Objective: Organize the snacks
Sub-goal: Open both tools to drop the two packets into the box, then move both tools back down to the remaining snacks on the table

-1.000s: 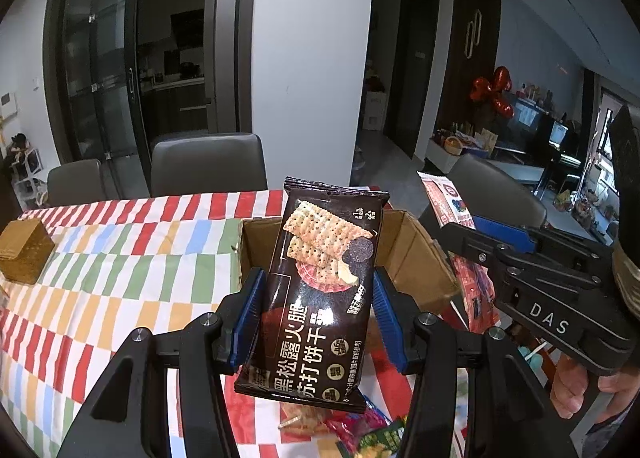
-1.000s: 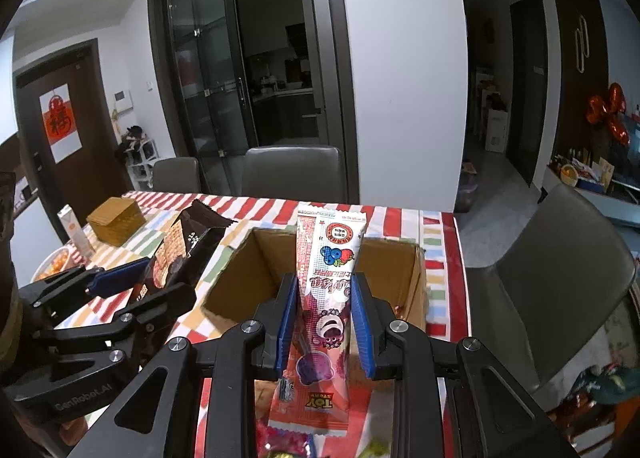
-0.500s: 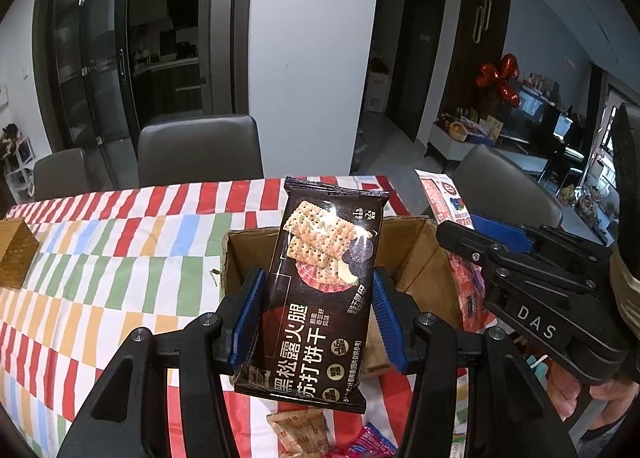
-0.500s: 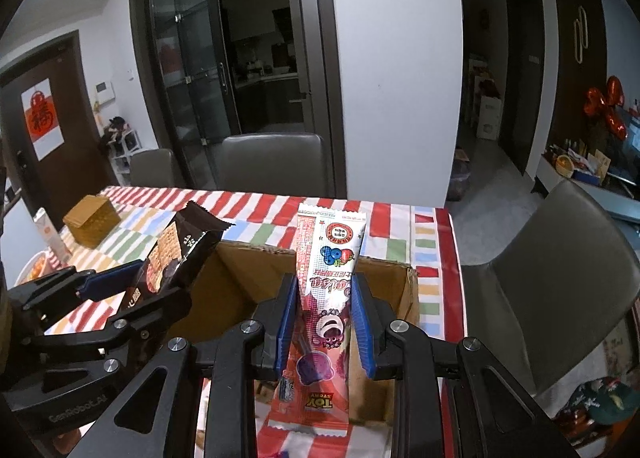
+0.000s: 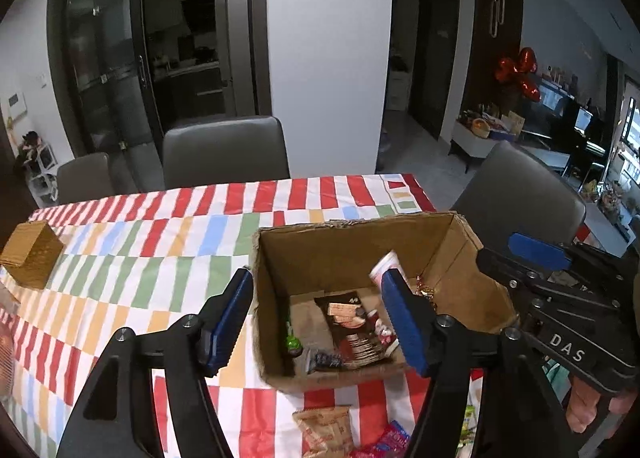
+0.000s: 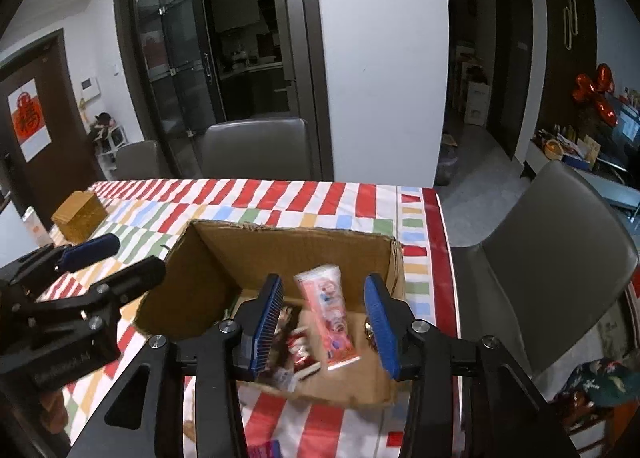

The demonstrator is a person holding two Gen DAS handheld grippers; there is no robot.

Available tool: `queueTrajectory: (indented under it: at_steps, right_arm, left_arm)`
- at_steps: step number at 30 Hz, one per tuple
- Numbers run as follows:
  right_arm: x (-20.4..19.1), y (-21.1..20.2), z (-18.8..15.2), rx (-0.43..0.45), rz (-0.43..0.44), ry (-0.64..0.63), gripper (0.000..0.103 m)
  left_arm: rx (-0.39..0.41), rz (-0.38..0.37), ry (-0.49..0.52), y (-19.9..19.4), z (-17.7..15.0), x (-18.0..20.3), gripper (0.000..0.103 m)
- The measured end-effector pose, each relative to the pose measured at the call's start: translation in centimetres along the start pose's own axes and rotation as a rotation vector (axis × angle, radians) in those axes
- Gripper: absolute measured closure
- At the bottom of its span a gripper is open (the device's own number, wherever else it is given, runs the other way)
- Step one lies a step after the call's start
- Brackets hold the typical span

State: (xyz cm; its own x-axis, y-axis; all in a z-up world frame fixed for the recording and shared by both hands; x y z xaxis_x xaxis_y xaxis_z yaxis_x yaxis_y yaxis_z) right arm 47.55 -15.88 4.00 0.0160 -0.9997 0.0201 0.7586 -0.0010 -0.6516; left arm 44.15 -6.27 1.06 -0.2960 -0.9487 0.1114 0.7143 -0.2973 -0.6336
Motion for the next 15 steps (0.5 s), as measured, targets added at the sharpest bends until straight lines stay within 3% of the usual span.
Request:
queueTrajectory:
  at_steps: [3,15]
  right_arm:
    - [0.0,-1.7,-0.7,0.027,-0.004,-0.007,0.053]
    - [-0.6,-8.3,-4.7,0.095,0.032,-0.036,0.051]
  left_arm:
    - [0.026,-0.003,0.009,-1.5,-0.5,0.4,0.035]
    - [0.072,-0.04,0.052,-7.1,-4.0,3.6,0.032]
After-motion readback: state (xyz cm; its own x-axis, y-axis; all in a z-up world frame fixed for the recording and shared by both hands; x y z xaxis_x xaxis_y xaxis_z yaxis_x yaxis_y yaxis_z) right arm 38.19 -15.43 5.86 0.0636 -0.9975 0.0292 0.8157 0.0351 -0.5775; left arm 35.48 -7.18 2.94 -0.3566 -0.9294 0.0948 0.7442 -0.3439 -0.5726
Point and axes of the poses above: each gripper's, at about its wrist camera, not at the fingertips, and y roughly the way its jaws point, x to its right, z to its top, the point moved 10 cm from there along y, roughly the way its jaws point, and after that the axes turned 10 degrees about -z, right-handed, at the moved point
